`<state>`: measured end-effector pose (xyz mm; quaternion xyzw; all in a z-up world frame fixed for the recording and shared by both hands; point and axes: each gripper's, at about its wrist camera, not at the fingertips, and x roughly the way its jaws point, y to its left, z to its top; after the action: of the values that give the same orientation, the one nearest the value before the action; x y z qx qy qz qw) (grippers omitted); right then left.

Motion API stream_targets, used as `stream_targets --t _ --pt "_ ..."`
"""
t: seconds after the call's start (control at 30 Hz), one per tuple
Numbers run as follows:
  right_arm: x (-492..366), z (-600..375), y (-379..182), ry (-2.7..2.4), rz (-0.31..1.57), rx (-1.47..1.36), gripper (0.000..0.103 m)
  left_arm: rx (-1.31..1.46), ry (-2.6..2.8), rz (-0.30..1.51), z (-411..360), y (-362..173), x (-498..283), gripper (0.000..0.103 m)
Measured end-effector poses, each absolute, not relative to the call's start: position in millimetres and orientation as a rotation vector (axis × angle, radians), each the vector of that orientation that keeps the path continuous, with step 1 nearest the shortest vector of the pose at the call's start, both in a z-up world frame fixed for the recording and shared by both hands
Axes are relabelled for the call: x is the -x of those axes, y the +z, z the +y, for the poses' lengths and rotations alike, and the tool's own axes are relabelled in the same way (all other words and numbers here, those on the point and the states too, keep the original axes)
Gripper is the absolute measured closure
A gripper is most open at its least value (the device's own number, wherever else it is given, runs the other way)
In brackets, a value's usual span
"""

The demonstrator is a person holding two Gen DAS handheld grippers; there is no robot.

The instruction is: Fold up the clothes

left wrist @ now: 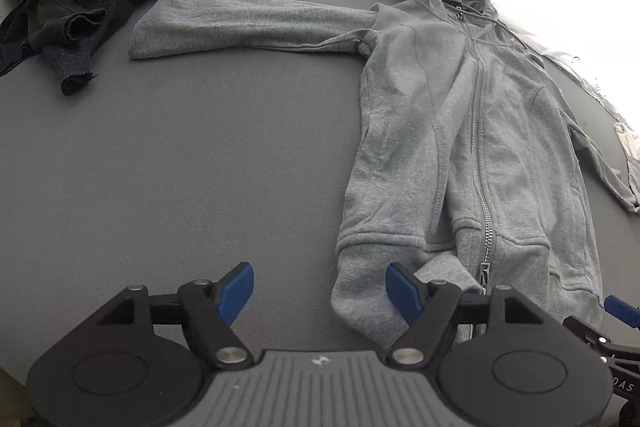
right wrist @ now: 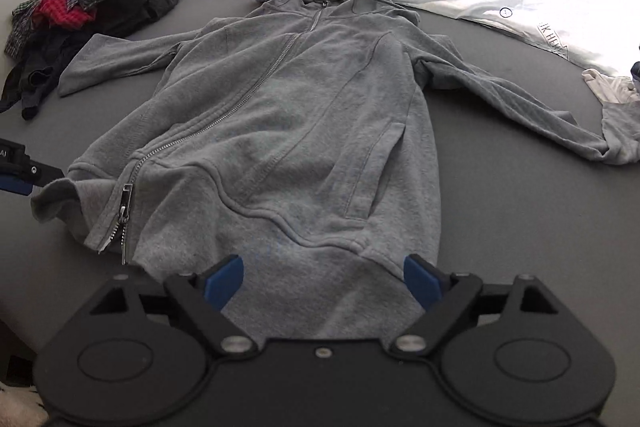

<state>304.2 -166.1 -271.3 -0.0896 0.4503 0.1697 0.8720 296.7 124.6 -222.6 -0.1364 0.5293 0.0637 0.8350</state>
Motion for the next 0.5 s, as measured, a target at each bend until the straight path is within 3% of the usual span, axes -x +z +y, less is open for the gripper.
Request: stream_targets --t 0.17,0.5 --pt "-278.6 -136.3 -275.0 0.453 0.900 0.314 0.008 0.245 0.089 1.134 117.4 -222.1 -282.2 0.029" --pt "-268.4 -90.9 -291.3 0.338 0.731 0.650 0.008 0.137 -0.035 1.124 99.2 -217.9 -280.1 0.026"
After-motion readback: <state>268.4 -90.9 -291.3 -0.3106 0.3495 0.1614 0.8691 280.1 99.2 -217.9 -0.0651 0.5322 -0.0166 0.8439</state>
